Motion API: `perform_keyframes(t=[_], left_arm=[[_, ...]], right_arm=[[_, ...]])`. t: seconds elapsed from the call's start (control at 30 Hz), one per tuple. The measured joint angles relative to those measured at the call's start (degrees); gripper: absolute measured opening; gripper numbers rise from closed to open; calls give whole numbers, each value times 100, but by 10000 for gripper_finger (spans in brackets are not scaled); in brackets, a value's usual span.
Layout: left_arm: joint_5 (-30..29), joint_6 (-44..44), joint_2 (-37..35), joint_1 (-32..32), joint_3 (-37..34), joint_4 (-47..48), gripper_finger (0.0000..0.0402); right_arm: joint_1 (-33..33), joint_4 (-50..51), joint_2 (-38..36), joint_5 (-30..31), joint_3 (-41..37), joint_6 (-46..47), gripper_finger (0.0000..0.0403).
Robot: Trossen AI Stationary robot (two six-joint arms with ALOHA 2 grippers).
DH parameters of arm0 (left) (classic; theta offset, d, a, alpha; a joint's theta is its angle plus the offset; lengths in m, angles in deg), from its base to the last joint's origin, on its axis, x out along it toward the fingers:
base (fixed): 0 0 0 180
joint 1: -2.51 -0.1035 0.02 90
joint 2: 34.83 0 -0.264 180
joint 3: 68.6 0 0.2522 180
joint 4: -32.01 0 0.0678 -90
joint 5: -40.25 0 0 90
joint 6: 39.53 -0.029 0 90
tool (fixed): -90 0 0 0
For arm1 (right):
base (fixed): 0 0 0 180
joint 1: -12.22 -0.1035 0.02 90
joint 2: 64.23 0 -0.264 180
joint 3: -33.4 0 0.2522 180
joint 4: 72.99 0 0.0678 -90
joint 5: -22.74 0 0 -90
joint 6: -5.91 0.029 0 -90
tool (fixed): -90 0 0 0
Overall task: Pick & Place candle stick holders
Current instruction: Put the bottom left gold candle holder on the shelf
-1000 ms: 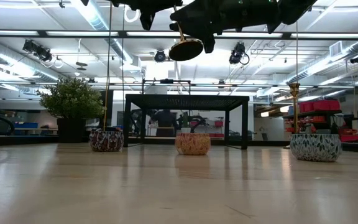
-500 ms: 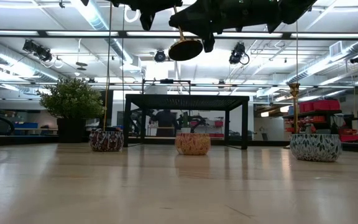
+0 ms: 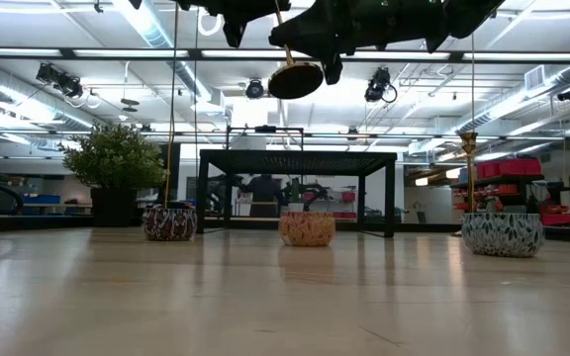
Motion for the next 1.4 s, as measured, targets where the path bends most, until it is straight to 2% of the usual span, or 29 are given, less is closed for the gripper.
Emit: perform_keyframes(t=[0.27, 0.43, 0.7, 0.9, 1.23, 1.4], left_arm=[[147, 160, -7, 1, 0, 36, 153], [278, 195, -69, -1, 0, 84, 171], [227, 200, -420, -7, 0, 74, 161], [216, 202, -507, -7, 0, 49, 146], [230, 202, -507, -7, 0, 74, 130], [232, 202, -507, -7, 0, 74, 128]], right_arm=[[2, -19, -347, 2, 0, -59, 11], [2, 38, -665, 9, 0, -186, 11], [13, 640, -1200, 517, 0, -843, 10], [324, 778, -1517, 885, 0, -1005, 10], [959, 818, -1585, 1017, 0, -990, 10], [1164, 827, -1569, 1444, -2, -997, 10]])
